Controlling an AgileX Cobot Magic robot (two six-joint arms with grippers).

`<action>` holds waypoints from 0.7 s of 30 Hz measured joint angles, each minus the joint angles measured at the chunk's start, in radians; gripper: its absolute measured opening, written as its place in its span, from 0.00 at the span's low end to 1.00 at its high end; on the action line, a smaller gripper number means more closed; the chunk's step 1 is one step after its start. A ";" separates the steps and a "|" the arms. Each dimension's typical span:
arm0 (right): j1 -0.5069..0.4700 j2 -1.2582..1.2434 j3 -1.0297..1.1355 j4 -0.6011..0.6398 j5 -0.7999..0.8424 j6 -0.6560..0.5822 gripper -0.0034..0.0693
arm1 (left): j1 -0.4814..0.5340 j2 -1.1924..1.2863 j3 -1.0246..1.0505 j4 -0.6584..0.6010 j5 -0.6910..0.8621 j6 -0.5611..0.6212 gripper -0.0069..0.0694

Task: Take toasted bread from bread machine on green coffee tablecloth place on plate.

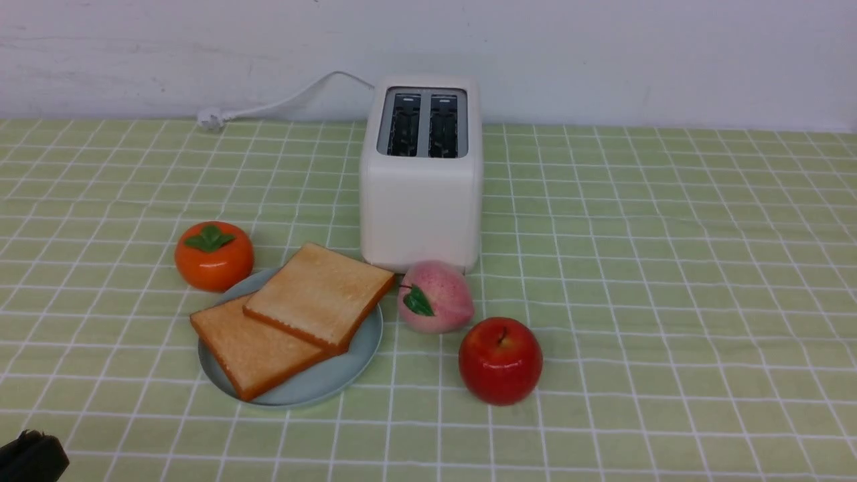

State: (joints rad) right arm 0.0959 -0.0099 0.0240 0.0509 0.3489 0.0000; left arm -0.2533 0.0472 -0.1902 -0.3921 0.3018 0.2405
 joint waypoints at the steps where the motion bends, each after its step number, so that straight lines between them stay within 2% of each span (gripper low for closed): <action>1: -0.002 0.000 -0.001 0.019 0.008 -0.030 0.02 | 0.000 0.000 0.000 0.000 0.000 0.000 0.16; 21: -0.033 0.000 -0.005 0.045 0.034 -0.067 0.03 | 0.000 0.000 0.000 -0.003 0.001 0.000 0.18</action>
State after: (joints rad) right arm 0.0630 -0.0099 0.0186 0.0959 0.3825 -0.0668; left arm -0.2533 0.0472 -0.1902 -0.3947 0.3028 0.2405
